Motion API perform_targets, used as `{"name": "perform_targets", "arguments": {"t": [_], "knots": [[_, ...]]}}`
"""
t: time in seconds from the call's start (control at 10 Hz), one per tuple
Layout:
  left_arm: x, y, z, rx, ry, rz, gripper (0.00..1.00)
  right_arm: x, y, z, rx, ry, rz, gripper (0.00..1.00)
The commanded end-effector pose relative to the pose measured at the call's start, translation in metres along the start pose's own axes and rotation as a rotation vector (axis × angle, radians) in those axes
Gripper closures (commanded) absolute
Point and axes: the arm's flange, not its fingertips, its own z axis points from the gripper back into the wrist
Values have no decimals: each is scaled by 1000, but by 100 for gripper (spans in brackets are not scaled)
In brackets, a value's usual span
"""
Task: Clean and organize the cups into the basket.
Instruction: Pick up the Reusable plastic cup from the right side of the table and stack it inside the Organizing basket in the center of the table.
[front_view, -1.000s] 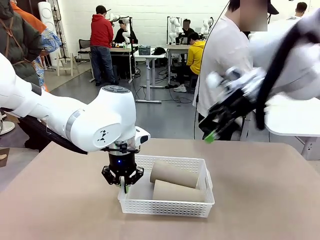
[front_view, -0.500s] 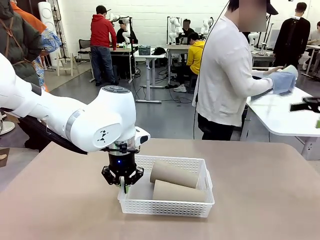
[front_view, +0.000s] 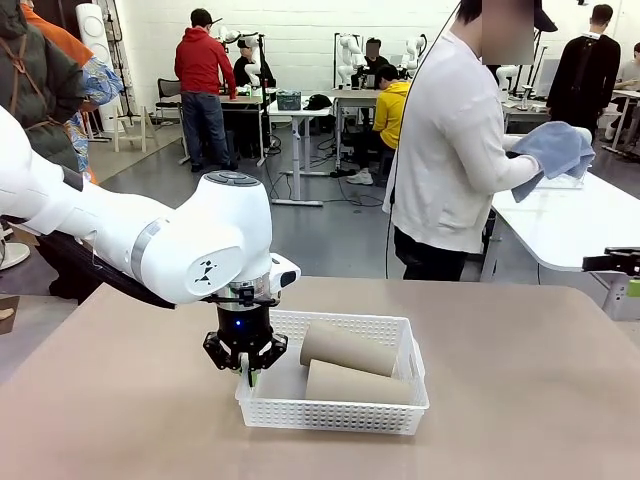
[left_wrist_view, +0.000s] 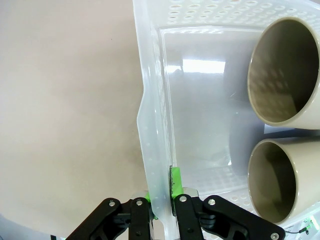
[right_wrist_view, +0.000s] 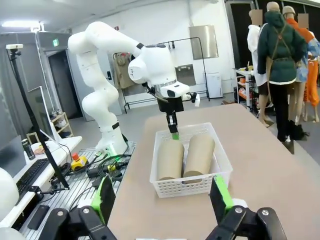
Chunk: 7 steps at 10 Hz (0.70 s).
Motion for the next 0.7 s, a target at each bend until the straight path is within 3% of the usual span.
{"name": "perform_targets", "arguments": {"t": [0.0, 0.1, 0.2, 0.6], "knots": [[0, -1, 2, 2, -7, 5, 100, 13, 18, -7, -58, -2, 49, 0], [0, -1, 2, 2, -7, 5, 100, 19, 21, -8, -91, -31, 69, 0], [0, -1, 2, 2, -7, 5, 100, 5, 5, 1, -14, 4, 14, 0], [0, -1, 2, 2, -7, 5, 100, 5, 5, 1, -14, 4, 14, 0]]}}
